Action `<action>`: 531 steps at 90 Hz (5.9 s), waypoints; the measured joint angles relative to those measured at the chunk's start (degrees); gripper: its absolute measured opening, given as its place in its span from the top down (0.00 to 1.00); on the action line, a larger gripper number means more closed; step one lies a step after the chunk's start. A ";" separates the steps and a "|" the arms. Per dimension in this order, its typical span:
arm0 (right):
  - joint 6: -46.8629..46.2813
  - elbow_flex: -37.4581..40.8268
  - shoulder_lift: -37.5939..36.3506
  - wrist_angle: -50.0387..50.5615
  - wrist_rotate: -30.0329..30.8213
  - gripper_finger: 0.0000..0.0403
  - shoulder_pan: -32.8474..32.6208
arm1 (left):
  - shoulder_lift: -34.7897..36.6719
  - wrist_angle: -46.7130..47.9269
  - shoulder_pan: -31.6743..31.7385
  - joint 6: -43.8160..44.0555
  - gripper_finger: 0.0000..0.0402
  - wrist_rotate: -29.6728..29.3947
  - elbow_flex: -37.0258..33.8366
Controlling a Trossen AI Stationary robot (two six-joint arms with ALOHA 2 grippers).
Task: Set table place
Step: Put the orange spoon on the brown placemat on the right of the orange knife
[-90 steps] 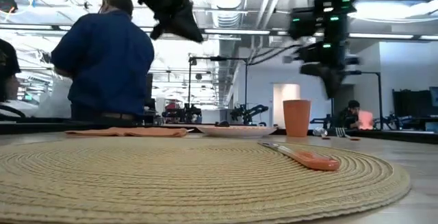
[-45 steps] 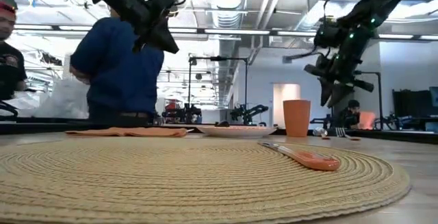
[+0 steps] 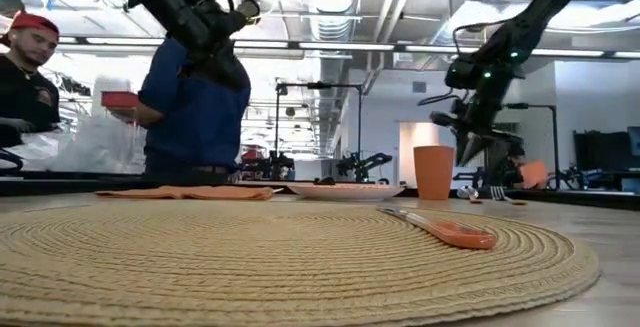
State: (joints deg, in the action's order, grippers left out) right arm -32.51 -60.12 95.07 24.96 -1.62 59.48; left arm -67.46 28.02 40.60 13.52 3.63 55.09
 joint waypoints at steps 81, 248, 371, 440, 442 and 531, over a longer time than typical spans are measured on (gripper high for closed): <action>6.66 -11.42 -2.66 21.79 6.67 0.92 -3.05 | 0.00 1.80 0.13 -3.91 0.87 0.00 0.02; -25.04 12.18 -4.92 14.56 9.35 1.00 -48.81 | -0.02 8.63 -0.07 -2.56 0.87 0.03 0.09; -8.13 20.31 -11.35 3.38 15.80 1.00 -27.82 | -0.02 7.22 -0.07 -3.37 0.87 -1.42 0.07; -8.40 20.64 -5.21 -4.47 11.33 1.00 -29.68 | -0.02 7.24 -0.07 -2.36 0.87 -1.74 0.07; -8.84 20.64 -5.18 -4.46 11.17 1.00 -30.09 | -0.02 7.29 -0.07 -2.36 0.87 -1.74 0.07; -61.82 19.08 -9.39 15.87 9.27 1.00 -80.18 | -0.02 7.23 -0.07 -3.60 0.87 -1.72 0.07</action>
State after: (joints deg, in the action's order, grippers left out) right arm -94.33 -41.04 85.68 40.83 7.65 -20.71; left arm -67.48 35.24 40.53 9.93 1.91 55.16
